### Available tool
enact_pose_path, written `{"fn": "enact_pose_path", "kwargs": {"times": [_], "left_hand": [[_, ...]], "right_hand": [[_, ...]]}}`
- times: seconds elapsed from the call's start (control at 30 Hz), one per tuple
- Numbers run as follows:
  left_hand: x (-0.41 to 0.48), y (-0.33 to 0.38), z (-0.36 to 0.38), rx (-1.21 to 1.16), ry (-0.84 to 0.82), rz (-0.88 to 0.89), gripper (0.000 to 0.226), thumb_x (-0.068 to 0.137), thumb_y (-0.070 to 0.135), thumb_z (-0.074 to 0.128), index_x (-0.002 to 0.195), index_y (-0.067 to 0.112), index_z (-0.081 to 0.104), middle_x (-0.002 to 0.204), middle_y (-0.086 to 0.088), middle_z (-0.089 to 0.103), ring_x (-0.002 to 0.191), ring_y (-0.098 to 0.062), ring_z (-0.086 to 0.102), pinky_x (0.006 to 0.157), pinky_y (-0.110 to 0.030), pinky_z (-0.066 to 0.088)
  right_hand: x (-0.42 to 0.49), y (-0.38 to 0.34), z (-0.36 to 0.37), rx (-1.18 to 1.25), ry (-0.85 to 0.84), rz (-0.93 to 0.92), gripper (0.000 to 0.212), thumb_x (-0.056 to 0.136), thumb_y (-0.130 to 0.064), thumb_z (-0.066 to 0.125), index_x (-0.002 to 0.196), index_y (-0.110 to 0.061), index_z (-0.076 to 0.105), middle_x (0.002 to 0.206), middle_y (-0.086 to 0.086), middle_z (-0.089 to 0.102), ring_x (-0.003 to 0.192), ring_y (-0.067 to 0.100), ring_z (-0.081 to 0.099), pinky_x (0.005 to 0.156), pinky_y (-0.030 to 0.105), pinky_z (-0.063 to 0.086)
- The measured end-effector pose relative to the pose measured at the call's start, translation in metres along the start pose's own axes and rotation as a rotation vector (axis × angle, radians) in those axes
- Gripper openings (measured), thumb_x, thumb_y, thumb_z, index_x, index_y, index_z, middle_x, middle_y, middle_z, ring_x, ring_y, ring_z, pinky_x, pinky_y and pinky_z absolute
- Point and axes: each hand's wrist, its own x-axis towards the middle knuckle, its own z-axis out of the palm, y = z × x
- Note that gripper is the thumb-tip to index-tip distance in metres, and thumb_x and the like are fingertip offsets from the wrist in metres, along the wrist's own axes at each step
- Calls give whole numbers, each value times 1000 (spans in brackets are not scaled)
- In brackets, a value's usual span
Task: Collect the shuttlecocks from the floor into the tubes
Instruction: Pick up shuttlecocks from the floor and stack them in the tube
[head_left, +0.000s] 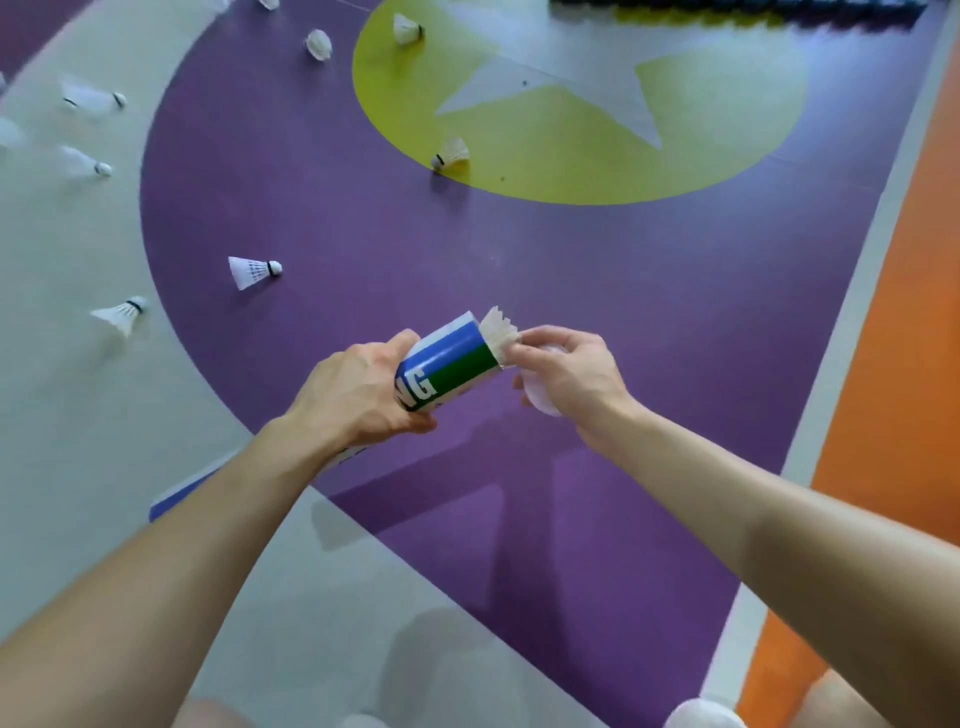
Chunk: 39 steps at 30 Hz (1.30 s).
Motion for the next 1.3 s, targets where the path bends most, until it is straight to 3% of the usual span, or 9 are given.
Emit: {"fn": "enact_pose_path", "kwargs": {"times": [0.1, 0.27, 0.43, 0.6, 0.7, 0.8, 0.93, 1.1, 1.3], "left_hand": [[-1, -3, -1, -16, -5, 0, 68, 69, 61, 90, 119, 43, 48, 96, 9, 70, 87, -25, 69, 79, -42, 61], [-8, -23, 5, 3, -17, 8, 68, 71, 59, 89, 122, 45, 48, 100, 11, 70, 89, -24, 69, 81, -44, 61], [-12, -46, 3, -99, 8, -104, 67, 70, 56, 93, 120, 45, 49, 95, 13, 70, 88, -23, 69, 77, -39, 57], [-18, -85, -7, -437, 114, -259, 69, 67, 50, 101, 122, 40, 60, 100, 14, 77, 97, -16, 73, 88, -38, 58], [-23, -103, -16, -582, 160, -274, 78, 66, 55, 101, 131, 42, 61, 116, 15, 77, 111, -16, 74, 100, -47, 60], [-30, -117, -19, -659, 123, -270, 75, 66, 59, 100, 129, 49, 60, 119, 17, 78, 115, -15, 74, 103, -57, 61], [-31, -121, -17, -569, 80, -254, 76, 66, 72, 93, 127, 46, 55, 111, 17, 78, 106, -10, 75, 95, -49, 64], [-21, -121, -6, -204, 73, -287, 87, 71, 92, 72, 114, 28, 31, 92, 9, 72, 86, -26, 76, 82, -49, 63], [1, -116, -5, -266, 241, -151, 76, 82, 78, 77, 133, 36, 39, 99, 6, 71, 90, -29, 68, 78, -41, 52]], "right_hand": [[-7, -3, 12, -40, -187, 23, 19, 99, -18, 63, 106, -15, 81, 79, 13, 71, 60, 20, 65, 61, 28, 54], [-8, -7, 14, -244, -558, 49, 33, 95, -15, 57, 118, -25, 78, 84, 18, 74, 69, 26, 66, 70, 30, 54], [5, -12, 24, -224, -381, -82, 28, 93, -11, 68, 115, -25, 77, 81, 1, 75, 68, 18, 71, 71, 33, 60], [26, -9, 26, -349, -181, -215, 19, 90, -23, 67, 101, -35, 77, 84, 6, 77, 68, 15, 70, 81, 38, 63], [36, 1, 33, -443, -211, -189, 18, 82, -35, 66, 96, -39, 77, 83, -1, 77, 74, 17, 73, 81, 49, 65], [44, 12, 47, -545, -258, -174, 19, 80, -40, 66, 96, -42, 76, 92, -3, 77, 80, 19, 73, 71, 39, 65], [57, 22, 67, -609, -249, -200, 15, 89, -32, 66, 99, -39, 75, 96, -8, 73, 72, 12, 67, 57, 22, 50], [68, 22, 91, -756, -195, -274, 19, 90, -30, 64, 106, -33, 73, 100, -12, 72, 99, 13, 66, 81, 30, 57], [83, 1, 97, -936, -101, -391, 21, 88, -30, 64, 106, -27, 74, 106, -9, 72, 101, 18, 63, 86, 31, 52]]}}
